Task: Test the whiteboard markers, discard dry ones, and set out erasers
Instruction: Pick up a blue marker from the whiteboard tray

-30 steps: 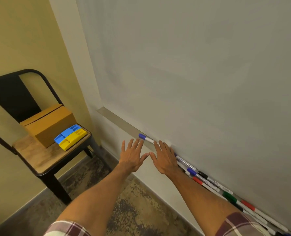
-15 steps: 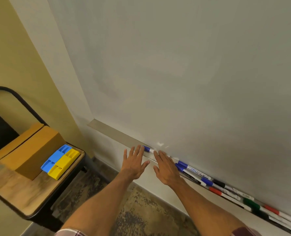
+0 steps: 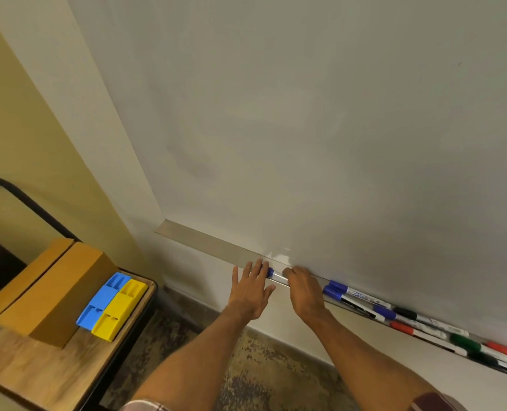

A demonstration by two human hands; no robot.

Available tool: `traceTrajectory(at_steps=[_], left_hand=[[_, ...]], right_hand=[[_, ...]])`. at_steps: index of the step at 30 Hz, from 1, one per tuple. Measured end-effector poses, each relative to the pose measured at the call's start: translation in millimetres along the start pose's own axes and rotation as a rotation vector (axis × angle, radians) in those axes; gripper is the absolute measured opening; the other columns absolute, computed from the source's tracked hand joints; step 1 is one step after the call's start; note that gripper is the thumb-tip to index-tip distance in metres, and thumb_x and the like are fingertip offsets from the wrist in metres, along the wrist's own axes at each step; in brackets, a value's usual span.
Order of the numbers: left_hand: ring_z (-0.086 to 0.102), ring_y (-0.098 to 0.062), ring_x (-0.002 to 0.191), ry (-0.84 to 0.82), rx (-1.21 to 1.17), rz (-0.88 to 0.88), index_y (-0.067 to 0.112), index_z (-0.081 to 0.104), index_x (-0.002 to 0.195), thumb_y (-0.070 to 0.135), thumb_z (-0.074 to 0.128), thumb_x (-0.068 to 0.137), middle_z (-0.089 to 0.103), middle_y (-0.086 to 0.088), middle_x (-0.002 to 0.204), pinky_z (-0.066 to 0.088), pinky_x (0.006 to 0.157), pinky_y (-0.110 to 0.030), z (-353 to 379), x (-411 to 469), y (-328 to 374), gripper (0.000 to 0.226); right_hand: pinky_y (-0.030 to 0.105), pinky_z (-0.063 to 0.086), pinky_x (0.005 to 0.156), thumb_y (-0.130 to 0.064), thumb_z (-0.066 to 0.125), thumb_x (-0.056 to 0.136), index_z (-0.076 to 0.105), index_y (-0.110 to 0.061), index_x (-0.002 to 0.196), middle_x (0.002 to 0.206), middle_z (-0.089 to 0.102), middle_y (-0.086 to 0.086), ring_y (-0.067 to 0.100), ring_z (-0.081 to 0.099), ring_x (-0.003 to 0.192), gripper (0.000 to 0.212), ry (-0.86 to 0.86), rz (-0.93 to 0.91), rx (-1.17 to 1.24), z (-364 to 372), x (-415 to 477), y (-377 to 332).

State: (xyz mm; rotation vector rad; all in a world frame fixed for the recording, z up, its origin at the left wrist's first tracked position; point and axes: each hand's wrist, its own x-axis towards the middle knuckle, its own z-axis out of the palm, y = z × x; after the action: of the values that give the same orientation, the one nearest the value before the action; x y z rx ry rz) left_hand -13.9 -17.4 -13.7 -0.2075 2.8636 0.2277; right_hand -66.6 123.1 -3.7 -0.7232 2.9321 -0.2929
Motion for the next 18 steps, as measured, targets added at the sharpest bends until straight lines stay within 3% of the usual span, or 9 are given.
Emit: traceTrajectory(at_steps=[7, 10, 13, 15, 18], left_hand=[[-0.001, -0.026, 0.150, 0.041, 0.022, 0.064, 0.018, 0.005, 0.156, 0.034, 0.023, 0.107, 0.000, -0.002, 0.164, -0.008, 0.117, -0.052, -7.3, 0.1, -4.2, 0.054], [0.019, -0.024, 0.147, 0.112, 0.018, 0.103, 0.020, 0.034, 0.143, 0.024, 0.036, 0.106, 0.028, -0.002, 0.156, -0.006, 0.117, -0.052, -14.9, 0.6, -4.1, 0.038], [0.045, -0.017, 0.128, 0.212, -0.014, 0.182, 0.025, 0.052, 0.118, 0.022, 0.040, 0.104, 0.057, 0.003, 0.128, -0.008, 0.118, -0.047, -27.2, -2.5, 0.9, 0.018], [0.052, -0.016, 0.122, 0.273, 0.002, 0.281, 0.024, 0.056, 0.116, 0.024, 0.040, 0.104, 0.062, 0.003, 0.122, -0.005, 0.121, -0.047, -34.9, -6.0, 5.5, 0.020], [0.058, -0.016, 0.113, 0.351, 0.011, 0.389, 0.022, 0.059, 0.120, 0.020, 0.044, 0.102, 0.066, 0.002, 0.117, 0.004, 0.121, -0.042, -43.7, -10.4, 16.1, 0.023]], right_hand=[[0.026, 0.043, 0.091, -0.011, 0.057, 0.091, 0.051, -0.017, 0.126, 0.125, 0.054, 0.003, 0.018, 0.050, 0.112, 0.036, 0.064, -0.004, 0.065, -3.2, -10.4, -5.1], [0.026, 0.043, 0.088, -0.003, 0.057, 0.089, 0.056, -0.015, 0.121, 0.119, 0.058, 0.004, 0.019, 0.052, 0.108, 0.034, 0.112, -0.039, 0.085, -6.7, -16.2, -3.1], [0.028, 0.042, 0.092, -0.014, 0.057, 0.092, 0.054, -0.013, 0.124, 0.120, 0.058, 0.004, 0.021, 0.052, 0.110, 0.032, 0.178, -0.055, 0.133, -15.5, -22.3, -1.3], [0.029, 0.039, 0.098, -0.027, 0.056, 0.093, 0.050, -0.012, 0.128, 0.124, 0.056, 0.005, 0.021, 0.051, 0.114, 0.038, 0.196, -0.064, 0.167, -25.2, -25.5, -2.9], [0.031, 0.039, 0.095, -0.027, 0.051, 0.096, 0.052, -0.012, 0.123, 0.121, 0.059, 0.006, 0.022, 0.054, 0.109, 0.031, 0.164, -0.084, 0.113, -38.8, -28.3, -1.7]])
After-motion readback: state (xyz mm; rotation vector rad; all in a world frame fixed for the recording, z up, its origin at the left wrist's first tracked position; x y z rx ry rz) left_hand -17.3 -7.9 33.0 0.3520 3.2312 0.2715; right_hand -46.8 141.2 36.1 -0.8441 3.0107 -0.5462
